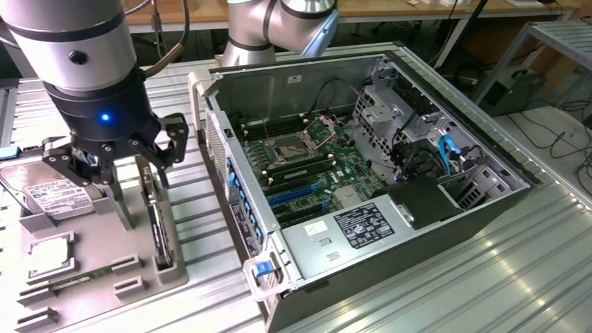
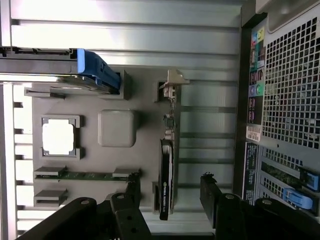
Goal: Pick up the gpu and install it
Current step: 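Pick up the gpu and move the gpu toward the slot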
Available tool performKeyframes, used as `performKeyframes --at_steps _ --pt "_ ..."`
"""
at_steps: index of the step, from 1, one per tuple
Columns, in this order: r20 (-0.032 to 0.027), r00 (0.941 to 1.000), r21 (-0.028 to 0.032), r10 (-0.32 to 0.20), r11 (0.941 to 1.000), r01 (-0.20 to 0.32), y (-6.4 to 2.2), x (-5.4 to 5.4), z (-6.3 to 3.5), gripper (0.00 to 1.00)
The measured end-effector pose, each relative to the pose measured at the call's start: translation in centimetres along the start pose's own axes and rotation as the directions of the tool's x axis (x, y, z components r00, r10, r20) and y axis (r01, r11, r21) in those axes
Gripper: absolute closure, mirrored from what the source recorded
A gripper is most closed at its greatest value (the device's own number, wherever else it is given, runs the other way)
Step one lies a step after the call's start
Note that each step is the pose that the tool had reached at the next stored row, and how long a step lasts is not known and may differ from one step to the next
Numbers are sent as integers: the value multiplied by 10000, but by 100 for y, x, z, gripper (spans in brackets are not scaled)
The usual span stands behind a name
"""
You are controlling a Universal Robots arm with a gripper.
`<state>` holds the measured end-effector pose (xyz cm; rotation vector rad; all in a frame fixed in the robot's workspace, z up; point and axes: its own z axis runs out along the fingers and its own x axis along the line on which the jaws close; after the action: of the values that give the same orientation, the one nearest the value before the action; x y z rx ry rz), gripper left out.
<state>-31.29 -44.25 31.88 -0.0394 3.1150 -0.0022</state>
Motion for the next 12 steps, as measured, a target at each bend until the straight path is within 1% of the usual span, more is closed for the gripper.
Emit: performKeyframes --at_steps 4,12 --pt "1 10000 0 0 10000 0 0 1 62 40" --pt "3 10000 -1 0 10000 0 -1 3 123 40"
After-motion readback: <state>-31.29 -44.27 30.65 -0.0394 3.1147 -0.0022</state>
